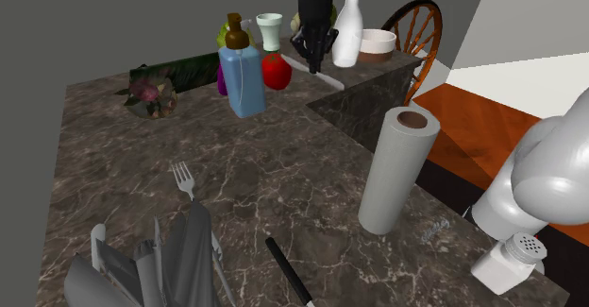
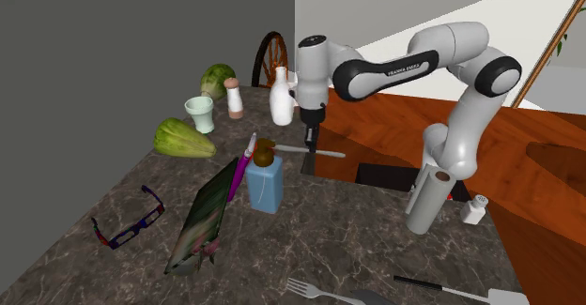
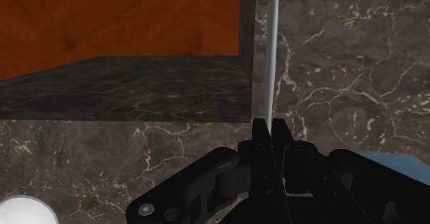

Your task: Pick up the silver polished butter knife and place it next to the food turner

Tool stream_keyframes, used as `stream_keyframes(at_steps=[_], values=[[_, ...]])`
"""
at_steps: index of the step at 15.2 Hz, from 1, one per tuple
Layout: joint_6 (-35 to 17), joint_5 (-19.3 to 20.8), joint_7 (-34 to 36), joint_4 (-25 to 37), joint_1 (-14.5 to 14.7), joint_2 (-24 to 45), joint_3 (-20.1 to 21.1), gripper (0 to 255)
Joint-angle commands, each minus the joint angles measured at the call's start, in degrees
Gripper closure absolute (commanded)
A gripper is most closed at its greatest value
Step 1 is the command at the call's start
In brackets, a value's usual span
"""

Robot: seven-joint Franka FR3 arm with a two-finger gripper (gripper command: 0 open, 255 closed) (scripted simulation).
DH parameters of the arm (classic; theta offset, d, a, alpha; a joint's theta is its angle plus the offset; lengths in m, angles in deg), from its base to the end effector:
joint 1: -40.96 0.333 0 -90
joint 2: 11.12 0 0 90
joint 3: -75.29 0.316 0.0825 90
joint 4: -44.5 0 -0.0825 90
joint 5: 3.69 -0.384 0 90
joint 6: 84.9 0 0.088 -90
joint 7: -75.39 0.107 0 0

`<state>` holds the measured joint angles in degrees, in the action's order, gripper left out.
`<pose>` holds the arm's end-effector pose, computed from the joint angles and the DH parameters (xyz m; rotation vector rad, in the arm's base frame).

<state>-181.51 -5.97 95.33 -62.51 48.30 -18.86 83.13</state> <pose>0.4948 0.1420 0.5652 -3.1316 0.1414 0.0811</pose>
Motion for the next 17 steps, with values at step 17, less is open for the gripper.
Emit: stream_keyframes(at_steps=[17], values=[[0.0, -7.2, 21.7, -10.3, 9.9, -12.2, 13.9, 255]])
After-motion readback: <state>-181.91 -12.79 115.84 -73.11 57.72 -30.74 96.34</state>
